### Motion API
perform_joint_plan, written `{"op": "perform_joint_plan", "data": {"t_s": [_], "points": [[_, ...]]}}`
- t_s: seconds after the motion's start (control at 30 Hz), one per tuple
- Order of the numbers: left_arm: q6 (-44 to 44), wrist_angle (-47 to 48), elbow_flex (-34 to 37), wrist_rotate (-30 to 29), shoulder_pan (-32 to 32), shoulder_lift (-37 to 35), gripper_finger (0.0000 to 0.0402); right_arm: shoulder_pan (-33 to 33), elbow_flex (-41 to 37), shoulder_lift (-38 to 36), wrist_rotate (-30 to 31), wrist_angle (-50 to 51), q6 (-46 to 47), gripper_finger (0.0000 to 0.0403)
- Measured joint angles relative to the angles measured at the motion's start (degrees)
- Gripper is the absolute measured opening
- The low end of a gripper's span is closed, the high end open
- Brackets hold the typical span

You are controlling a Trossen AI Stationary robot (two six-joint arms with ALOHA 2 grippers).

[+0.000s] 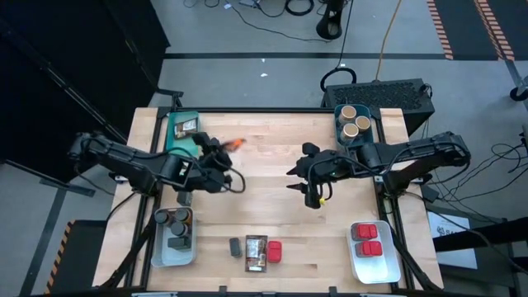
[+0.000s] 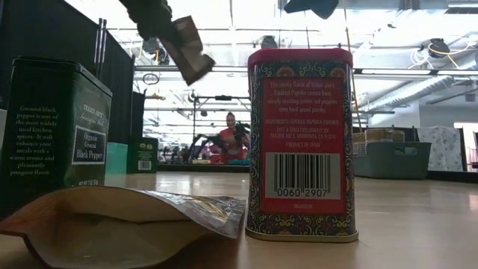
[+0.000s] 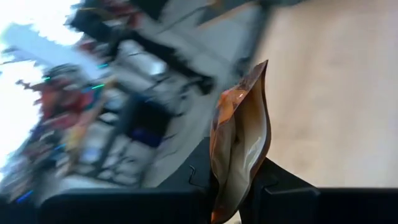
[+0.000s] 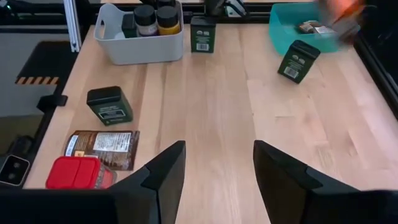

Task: Sort spices by type
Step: Put the right brown seasoning pack into the light green bin

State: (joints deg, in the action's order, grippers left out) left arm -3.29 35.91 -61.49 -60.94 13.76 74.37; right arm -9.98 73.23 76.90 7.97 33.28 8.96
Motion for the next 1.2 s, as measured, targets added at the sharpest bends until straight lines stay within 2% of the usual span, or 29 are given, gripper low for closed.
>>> {"op": "perform_joint_plan", "data": {"t_s": [0.17,0.3,0.4,0.53,0.63,0.77,0.9,1.2], "points": [[-0.06,1.75,0.00,-10.95,-2.67,-2.88,0.0038,0.00,-0.01,0.00,0.03,-0.05,-1.55,0.0171],[5.89,10.73,-0.02,-12.42,-7.18,-5.36,0.0038,0.00,0.00,0.22,3.73,-0.22,-2.15,0.0171],[15.23,22.12,-0.02,-7.61,-11.59,-6.74,0.0038,0.02,-0.33,0.71,4.40,-0.31,-2.40,0.0171],[24.31,34.04,-0.02,5.69,-19.57,-7.48,0.0038,0.09,-2.87,0.66,4.23,-4.13,-4.11,0.0171],[26.57,37.47,-0.02,14.53,-23.99,-7.45,0.0038,0.35,-5.01,0.72,4.15,-6.03,-5.18,0.0171],[24.94,38.74,-0.02,20.41,-28.51,-7.43,0.0038,1.35,-7.00,0.70,4.23,-8.78,-5.30,0.0171],[20.63,40.33,-0.02,21.55,-32.95,-7.43,0.0038,2.19,-8.32,0.72,4.29,-10.89,-5.20,0.0171],[11.75,36.41,-0.02,17.82,-38.19,-6.30,0.0038,2.84,-9.03,0.71,4.26,-11.76,-5.21,0.0171]]}}
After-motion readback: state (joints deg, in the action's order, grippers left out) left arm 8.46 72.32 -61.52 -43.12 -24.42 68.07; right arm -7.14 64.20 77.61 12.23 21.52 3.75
